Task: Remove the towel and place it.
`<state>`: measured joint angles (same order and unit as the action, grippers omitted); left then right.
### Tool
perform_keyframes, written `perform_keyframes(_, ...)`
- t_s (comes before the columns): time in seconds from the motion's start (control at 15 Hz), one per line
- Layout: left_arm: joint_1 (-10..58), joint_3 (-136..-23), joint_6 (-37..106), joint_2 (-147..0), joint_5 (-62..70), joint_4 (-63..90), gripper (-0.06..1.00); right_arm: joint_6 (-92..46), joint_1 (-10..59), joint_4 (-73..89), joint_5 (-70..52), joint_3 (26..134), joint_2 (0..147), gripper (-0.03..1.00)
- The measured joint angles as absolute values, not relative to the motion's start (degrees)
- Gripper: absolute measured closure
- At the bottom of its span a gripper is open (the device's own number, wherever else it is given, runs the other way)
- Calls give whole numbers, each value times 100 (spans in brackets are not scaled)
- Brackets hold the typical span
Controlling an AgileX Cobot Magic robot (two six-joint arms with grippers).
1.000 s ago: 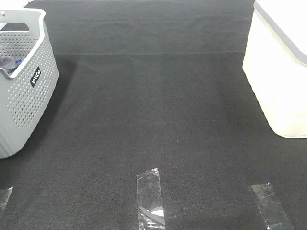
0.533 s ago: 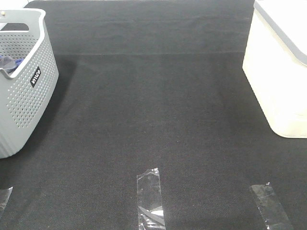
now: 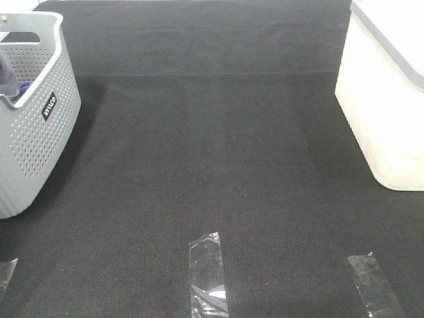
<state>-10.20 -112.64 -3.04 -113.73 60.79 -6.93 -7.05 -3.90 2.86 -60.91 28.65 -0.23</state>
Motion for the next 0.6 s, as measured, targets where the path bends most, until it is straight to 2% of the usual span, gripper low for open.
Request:
perform_keyframes(0.27, -1020, -11264, 670, -10273, 6073, 665, 94, -705, -390, 286, -6091, 2865, -23, 19)
perform_keyframes(0.6, -1014, -11264, 2401, -9121, 5896, 3163, 94, -705, -390, 286, -6091, 2865, -23, 19)
